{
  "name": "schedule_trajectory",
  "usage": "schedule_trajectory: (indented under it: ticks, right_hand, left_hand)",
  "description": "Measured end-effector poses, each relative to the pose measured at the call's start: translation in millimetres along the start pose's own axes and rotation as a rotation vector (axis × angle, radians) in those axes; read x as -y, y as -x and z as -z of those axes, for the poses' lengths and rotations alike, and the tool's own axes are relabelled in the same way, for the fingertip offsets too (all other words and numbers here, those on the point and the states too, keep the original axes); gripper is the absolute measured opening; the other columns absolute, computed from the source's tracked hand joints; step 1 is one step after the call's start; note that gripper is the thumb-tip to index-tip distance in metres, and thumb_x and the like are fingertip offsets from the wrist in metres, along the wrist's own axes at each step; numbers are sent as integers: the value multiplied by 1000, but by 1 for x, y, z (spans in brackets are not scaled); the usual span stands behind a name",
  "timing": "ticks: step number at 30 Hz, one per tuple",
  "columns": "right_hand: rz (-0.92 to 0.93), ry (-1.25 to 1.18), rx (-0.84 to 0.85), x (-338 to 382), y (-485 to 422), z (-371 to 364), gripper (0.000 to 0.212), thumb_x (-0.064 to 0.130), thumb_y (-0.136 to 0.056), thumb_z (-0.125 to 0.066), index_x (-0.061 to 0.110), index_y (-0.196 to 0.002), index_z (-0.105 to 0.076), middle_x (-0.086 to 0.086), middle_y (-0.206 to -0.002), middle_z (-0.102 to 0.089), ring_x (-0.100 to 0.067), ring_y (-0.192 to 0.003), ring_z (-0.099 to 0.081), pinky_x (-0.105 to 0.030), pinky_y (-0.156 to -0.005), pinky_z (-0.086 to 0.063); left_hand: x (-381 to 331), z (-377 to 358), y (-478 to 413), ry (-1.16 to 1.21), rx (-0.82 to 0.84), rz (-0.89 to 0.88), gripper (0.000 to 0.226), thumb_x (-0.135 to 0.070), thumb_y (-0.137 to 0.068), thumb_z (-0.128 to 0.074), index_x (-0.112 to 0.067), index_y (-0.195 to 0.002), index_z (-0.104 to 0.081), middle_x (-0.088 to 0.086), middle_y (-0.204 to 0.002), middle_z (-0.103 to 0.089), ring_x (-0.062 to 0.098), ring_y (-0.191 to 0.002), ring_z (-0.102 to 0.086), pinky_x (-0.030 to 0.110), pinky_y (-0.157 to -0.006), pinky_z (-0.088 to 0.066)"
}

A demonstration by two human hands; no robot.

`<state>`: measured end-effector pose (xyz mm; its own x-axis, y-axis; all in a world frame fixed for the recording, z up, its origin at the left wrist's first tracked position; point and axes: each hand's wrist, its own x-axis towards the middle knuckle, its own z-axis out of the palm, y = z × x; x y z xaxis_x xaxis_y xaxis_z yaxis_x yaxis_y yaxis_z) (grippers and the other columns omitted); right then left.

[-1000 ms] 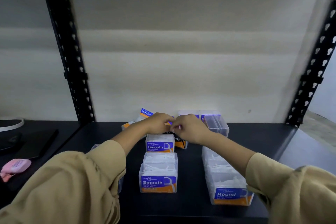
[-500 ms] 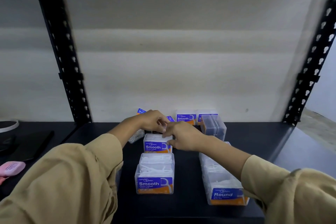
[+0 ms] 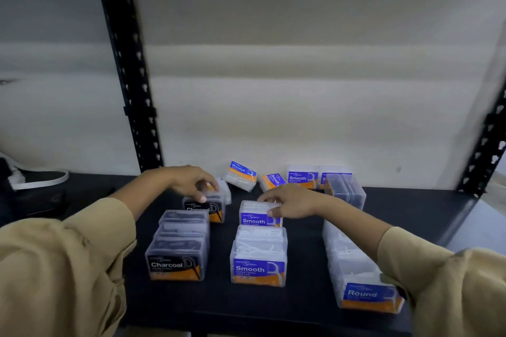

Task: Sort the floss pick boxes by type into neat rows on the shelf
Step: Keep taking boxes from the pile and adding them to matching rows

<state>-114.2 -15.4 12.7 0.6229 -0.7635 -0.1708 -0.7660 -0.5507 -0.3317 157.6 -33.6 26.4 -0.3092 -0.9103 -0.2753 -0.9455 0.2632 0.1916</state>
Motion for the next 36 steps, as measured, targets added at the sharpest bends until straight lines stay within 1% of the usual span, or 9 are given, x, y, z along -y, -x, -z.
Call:
schedule_trajectory:
  ticks: [4, 9, 15, 22, 26, 28, 30, 33, 36]
  right_hand:
    - [-40, -117, 37, 2, 2, 3, 36, 26, -96, -46, 19, -131, -52, 0, -136, -53, -15, -123, -48, -32, -105, -37]
    - [-19, -138, 94, 7, 4, -2, 33, 27, -97, -43, 16, -126, -56, 1, -132, -57, -10, -116, -50, -26, -102, -37]
    - [-28, -106, 123, 11, 6, -3, 35, 27, -99, -39, 13, -126, -56, -1, -132, -56, -14, -121, -49, -28, -103, -36]
    - [-20, -119, 179, 10, 8, -2, 35, 23, -100, -36, 12, -128, -55, -3, -133, -55, -18, -123, -49, -31, -106, -36]
    - [-48, -142, 134, -5, 14, 7, 33, 27, -100, -36, 17, -126, -54, 2, -109, -61, -16, -98, -58, -25, -93, -40]
    - [-96, -141, 61, -23, 19, 17, 25, 27, -98, -39, 24, -113, -58, 2, -103, -62, -11, -86, -56, -23, -85, -40]
    - [-189, -58, -77, -48, 23, 28, 18, 28, -95, -43, 25, -99, -60, -1, -105, -62, -15, -91, -55, -27, -82, -41]
    - [-491, 194, -317, -86, 27, 42, 32, 41, -90, -47, 20, -112, -56, -6, -122, -57, -27, -111, -52, -36, -88, -43]
    - [-712, 246, -373, -110, 31, 43, 64, 63, -82, -47, 17, -127, -40, -11, -132, -46, -32, -122, -43, -43, -95, -39]
  left_hand:
    - [17, 0, 14, 43, 76, 47, 44, -17, -88, -63, -27, -130, -54, -7, -100, -57, 9, -95, -51, 17, -84, -39]
    - [20, -6, 19, 216, 160, 109, 31, -21, -87, -61, -44, -108, -60, -8, -110, -61, 14, -109, -54, 37, -106, -40]
    - [11, -6, 21, 284, 175, 144, 35, -12, -91, -54, -32, -120, -60, -4, -108, -61, 14, -104, -54, 37, -99, -44]
    - [16, -9, 15, 242, 163, 121, 39, -2, -89, -48, -36, -103, -63, -12, -97, -62, 13, -101, -55, 43, -106, -42]
    - [16, -6, 10, 214, 189, 113, 41, 4, -87, -46, -29, -106, -63, -11, -96, -63, 9, -95, -56, 34, -101, -43]
    - [9, -4, 6, 190, 162, 91, 42, 8, -85, -44, -20, -109, -65, -7, -96, -63, 7, -90, -57, 21, -93, -43]
    - [-3, -2, -1, 172, 70, 51, 42, 8, -86, -43, -15, -113, -64, -4, -96, -63, 4, -83, -56, 11, -81, -41]
    - [-30, -1, -20, 191, -55, -35, 35, -1, -89, -50, -17, -118, -62, 0, -101, -62, 11, -91, -58, 19, -88, -45]
    - [-68, -2, -36, 160, -87, -122, 34, -9, -91, -50, -22, -121, -61, -3, -102, -61, 11, -98, -56, 16, -87, -43]
